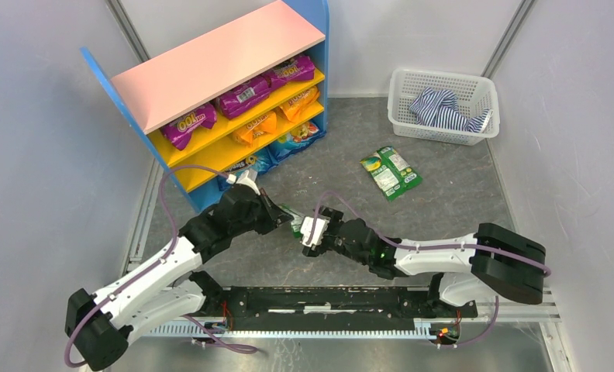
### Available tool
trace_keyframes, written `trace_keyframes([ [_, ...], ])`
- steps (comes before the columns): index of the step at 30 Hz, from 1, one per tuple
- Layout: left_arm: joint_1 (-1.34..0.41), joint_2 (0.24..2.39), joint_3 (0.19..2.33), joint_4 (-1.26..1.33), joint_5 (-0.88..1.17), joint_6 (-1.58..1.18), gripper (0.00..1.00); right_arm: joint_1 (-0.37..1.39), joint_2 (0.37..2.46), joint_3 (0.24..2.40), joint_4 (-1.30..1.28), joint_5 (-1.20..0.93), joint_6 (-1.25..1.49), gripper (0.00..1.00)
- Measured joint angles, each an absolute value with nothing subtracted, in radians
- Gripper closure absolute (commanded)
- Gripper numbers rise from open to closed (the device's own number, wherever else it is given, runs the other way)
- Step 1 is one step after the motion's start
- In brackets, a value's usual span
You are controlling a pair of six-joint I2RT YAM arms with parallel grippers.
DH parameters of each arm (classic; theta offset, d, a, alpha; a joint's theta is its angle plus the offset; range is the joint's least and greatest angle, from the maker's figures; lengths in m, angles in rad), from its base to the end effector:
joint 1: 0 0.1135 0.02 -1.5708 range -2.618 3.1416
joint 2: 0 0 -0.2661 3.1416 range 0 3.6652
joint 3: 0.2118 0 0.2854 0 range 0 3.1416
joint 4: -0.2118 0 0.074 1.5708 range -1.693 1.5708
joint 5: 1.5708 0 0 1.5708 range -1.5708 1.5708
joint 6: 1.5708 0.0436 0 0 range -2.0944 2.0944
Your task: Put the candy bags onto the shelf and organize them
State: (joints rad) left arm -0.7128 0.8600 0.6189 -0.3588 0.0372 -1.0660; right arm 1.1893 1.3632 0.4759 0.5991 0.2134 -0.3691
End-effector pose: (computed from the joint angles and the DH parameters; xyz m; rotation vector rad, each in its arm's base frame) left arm 0.1720 -0.1508 0.2404 -0.3934 2.3370 -0.9988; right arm 0.1201 0.2747 0.1623 -1.2030 1.4300 0.3715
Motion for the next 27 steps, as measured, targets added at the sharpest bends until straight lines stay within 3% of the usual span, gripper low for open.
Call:
trace_keyframes([
  [12,-0.713,0.832,0.656,-0.426,0.055,-1.066,0.98,1.189,1.46,0.506,0.725,0.144,-0.432,0.31],
  [22,-0.713,0.827,0.678,-0.44,0.055,-1.066,0.98,1.189,1.501,0.608,0.703,0.105,-0.415,0.67],
  [27,-0.713,0.827,0.682,-0.464,0.054,-1.066,0.98,1.189,1.501,0.607,0.7,0.089,-0.384,0.78],
])
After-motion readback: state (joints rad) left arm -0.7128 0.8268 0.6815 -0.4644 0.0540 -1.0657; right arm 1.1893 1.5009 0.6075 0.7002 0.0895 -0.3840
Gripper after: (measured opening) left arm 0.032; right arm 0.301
